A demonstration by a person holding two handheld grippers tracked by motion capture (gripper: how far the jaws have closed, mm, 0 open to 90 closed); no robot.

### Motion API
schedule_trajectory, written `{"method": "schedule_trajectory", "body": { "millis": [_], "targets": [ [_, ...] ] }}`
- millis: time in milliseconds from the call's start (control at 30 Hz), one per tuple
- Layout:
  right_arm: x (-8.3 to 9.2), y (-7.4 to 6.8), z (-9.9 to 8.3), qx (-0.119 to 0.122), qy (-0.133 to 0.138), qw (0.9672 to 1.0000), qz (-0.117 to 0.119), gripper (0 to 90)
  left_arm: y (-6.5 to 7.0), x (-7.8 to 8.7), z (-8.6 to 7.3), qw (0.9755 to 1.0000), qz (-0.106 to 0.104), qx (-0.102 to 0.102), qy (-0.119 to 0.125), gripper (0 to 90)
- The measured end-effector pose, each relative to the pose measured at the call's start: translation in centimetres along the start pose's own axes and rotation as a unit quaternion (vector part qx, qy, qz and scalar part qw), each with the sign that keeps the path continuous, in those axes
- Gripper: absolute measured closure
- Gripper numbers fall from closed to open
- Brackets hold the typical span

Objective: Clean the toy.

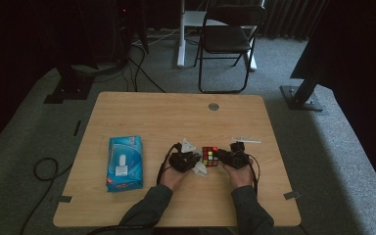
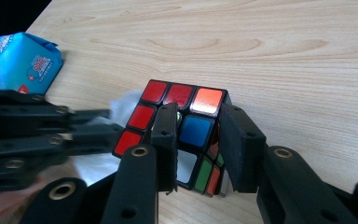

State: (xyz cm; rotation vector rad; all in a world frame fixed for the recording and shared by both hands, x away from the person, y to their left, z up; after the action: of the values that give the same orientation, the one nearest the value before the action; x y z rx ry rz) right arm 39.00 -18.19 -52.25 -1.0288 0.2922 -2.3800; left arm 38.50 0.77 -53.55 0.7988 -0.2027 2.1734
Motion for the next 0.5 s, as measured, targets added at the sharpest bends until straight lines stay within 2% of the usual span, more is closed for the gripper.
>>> {"method": "schedule_trajectory", "body": {
  "millis": [33,100,200,500],
  "targets": [
    [0.0,0.0,0.0,0.0,0.0,1.0,0.0,68.2,0.13,0.23,0.14,1.0,-0.008,-0.001,0.005,84.3],
    [0.0,0.01,0.0,0.0,0.0,1.0,0.0,68.2,0.39,0.27,0.16,0.9999,-0.008,-0.012,-0.001,84.1],
    [0.0,0.02,0.0,0.0,0.0,1.0,0.001,68.2,0.32,0.2,0.03,0.9999,-0.013,-0.003,0.001,84.1],
    [-0.04,0.04,0.0,-0.001,0.0,1.0,0.001,68.3,0.41,0.16,-0.41,0.9998,-0.018,-0.002,-0.001,84.2]
  ]
}}
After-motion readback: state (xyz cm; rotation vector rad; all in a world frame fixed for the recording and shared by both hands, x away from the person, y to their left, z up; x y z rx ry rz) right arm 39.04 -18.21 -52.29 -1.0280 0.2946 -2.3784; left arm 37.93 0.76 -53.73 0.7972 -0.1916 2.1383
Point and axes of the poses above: each handheld gripper's, and its own axes: x roughly backward along the jaws, z roughly out of its top, y roughly to its right, the point moved 3 cm from there along -x, roughly forward along the jaws
